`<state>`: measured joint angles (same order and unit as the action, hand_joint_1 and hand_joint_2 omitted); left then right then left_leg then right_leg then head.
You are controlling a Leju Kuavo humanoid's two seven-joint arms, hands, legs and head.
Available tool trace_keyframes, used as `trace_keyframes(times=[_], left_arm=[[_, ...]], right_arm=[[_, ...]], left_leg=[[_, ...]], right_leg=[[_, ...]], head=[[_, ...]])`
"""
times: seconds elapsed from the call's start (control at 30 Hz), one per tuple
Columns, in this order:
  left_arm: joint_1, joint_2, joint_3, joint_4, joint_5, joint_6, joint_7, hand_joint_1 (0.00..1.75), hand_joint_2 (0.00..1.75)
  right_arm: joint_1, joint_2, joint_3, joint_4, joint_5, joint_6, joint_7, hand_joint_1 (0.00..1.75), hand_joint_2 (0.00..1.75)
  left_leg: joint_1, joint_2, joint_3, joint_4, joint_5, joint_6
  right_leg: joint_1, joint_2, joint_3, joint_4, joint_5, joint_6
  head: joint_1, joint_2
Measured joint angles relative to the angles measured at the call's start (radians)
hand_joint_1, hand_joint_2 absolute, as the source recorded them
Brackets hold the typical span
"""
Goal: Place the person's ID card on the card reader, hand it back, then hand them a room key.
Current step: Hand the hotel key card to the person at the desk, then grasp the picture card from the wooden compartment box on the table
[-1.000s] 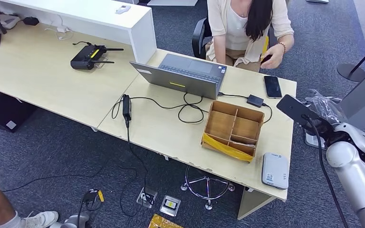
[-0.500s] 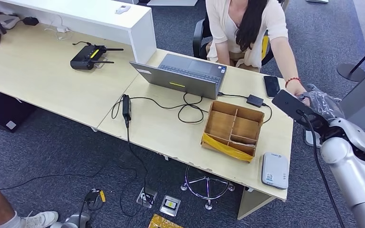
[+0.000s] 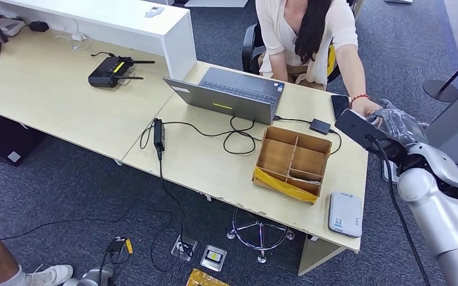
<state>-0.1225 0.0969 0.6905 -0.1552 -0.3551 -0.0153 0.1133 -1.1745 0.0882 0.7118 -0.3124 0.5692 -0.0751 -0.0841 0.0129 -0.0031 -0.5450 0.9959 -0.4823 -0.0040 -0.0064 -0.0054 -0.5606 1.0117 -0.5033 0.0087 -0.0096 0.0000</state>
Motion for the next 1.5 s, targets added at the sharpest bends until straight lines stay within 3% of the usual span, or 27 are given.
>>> trace_keyframes(times=[0.03, 0.07, 0.47, 0.87, 1.5], left_arm=[[0.000, 0.000, 0.000, 0.000, 0.000, 0.000, 0.000, 0.00, 0.00], [0.000, 0.000, 0.000, 0.000, 0.000, 0.000, 0.000, 0.00, 0.00], [0.000, 0.000, 0.000, 0.000, -0.010, 0.005, 0.014, 0.00, 0.00], [0.001, -0.008, 0.001, 0.000, 0.010, 0.040, 0.036, 0.00, 0.00], [0.001, -0.017, 0.008, 0.001, 0.036, 0.085, 0.041, 0.00, 0.00]], right_arm=[[0.000, 0.000, 0.000, 0.000, 0.003, -0.001, -0.001, 0.00, 0.44], [0.000, 0.001, 0.000, 0.000, 0.007, -0.001, -0.004, 0.00, 0.00], [0.005, -0.001, -0.004, 0.008, 0.030, -0.018, -0.075, 0.00, 0.00], [0.006, -0.042, -0.068, 0.008, -0.032, -0.027, -0.243, 0.00, 0.00], [0.029, -0.119, -0.106, -0.022, -0.060, -0.020, -0.314, 0.00, 0.00]], left_leg=[[0.000, 0.000, 0.000, 0.000, 0.000, 0.000], [0.000, 0.000, 0.000, 0.000, 0.000, 0.000], [0.000, 0.000, 0.000, 0.000, 0.000, 0.000], [0.000, 0.000, 0.000, 0.000, 0.000, 0.000], [0.000, 0.001, 0.000, 0.001, 0.000, 0.000]], right_leg=[[0.000, 0.000, 0.000, 0.000, 0.000, 0.000], [0.000, 0.000, 0.000, 0.000, 0.000, 0.000], [0.000, 0.001, 0.000, 0.000, 0.000, 0.000], [0.000, 0.000, 0.000, 0.000, 0.000, 0.000], [0.000, 0.001, 0.000, 0.000, 0.000, 0.000]], head=[[0.000, 0.000], [0.000, 0.000], [0.000, 0.000], [0.000, 0.000], [0.000, 0.000]])
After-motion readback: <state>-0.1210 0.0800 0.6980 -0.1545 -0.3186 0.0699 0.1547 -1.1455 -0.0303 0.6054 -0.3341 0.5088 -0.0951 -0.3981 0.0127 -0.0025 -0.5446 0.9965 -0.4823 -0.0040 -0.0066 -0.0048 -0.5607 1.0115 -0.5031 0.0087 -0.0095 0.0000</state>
